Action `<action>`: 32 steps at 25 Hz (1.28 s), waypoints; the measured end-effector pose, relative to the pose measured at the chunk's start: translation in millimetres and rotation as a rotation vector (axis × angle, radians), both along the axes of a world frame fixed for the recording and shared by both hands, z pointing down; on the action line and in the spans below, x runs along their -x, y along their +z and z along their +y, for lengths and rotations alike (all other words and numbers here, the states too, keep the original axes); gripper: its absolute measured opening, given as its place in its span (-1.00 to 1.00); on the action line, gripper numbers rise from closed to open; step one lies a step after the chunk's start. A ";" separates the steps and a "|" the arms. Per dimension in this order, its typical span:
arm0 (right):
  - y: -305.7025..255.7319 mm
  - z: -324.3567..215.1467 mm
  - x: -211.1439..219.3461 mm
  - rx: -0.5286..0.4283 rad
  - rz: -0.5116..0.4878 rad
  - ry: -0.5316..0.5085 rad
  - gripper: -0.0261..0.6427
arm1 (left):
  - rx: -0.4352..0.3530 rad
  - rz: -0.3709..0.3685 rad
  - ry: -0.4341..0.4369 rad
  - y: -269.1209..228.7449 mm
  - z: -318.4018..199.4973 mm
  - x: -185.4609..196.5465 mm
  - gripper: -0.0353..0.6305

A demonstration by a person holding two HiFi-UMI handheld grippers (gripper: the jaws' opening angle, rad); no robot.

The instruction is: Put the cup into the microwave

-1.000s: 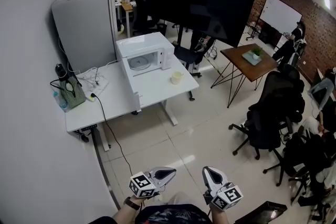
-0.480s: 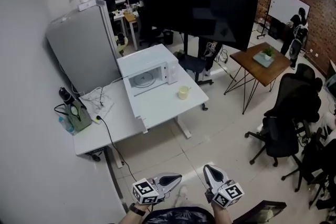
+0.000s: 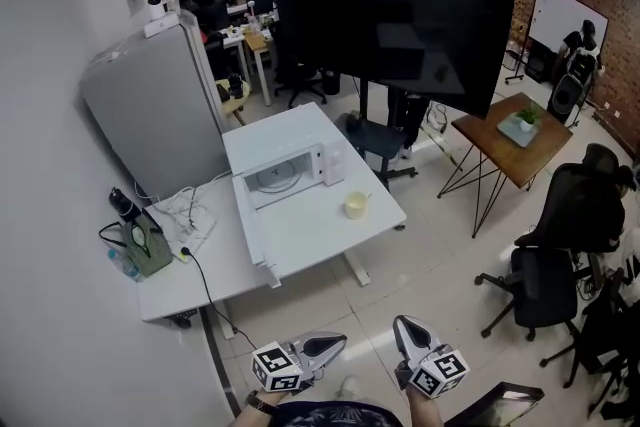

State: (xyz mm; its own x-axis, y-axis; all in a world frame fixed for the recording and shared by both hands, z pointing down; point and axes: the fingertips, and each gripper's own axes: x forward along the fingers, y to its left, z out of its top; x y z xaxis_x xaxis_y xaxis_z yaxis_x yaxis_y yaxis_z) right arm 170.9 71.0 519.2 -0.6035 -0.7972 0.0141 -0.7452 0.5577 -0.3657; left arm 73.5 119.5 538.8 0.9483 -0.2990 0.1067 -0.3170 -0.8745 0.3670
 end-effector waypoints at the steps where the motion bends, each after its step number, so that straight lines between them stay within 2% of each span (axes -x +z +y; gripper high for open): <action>1: 3.7 -9.8 5.4 0.012 0.006 -0.004 -0.91 | 0.008 0.009 -0.003 1.3 -10.1 4.1 -0.89; 7: 13.1 -89.0 41.6 0.019 0.040 0.013 -0.91 | 0.028 0.034 -0.001 12.3 -91.8 39.5 -0.89; 10: -0.2 -133.6 72.4 -0.019 0.018 0.018 -0.91 | -0.004 0.024 0.019 4.6 -136.0 67.1 -0.89; 12: -9.2 -160.5 94.5 -0.053 0.024 0.008 -0.91 | -0.021 0.045 0.038 -5.8 -160.8 82.1 -0.89; 14: -16.9 -183.3 113.7 -0.081 0.059 0.005 -0.91 | -0.032 0.064 0.053 -15.4 -182.2 92.7 -0.89; 17: -25.3 -210.3 133.5 -0.108 0.120 0.012 -0.91 | -0.095 0.050 0.061 -27.2 -212.7 101.9 -0.89; 22: -4.0 -232.5 147.5 -0.054 0.111 -0.032 -0.91 | -0.113 0.063 -0.035 -29.8 -255.2 117.9 -0.89; 25: -0.7 -255.4 144.2 -0.043 0.128 -0.055 -0.91 | -0.120 0.044 -0.083 -28.4 -278.8 116.2 -0.89; 28: -8.7 -276.5 133.8 -0.085 0.133 -0.068 -0.91 | -0.122 0.054 -0.091 -30.9 -290.9 105.0 -0.89; 32: 1.1 -302.0 119.1 -0.123 0.166 -0.087 -0.91 | -0.106 0.011 -0.189 -21.1 -315.4 98.5 -0.89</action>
State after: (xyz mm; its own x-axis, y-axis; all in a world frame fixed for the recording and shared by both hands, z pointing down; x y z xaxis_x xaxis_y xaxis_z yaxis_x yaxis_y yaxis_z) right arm 51.8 -231.0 520.3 -0.6675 -0.7442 0.0251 -0.7367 0.6551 -0.1676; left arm -25.0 -195.8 517.7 0.8754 -0.4803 0.0551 -0.4753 -0.8339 0.2805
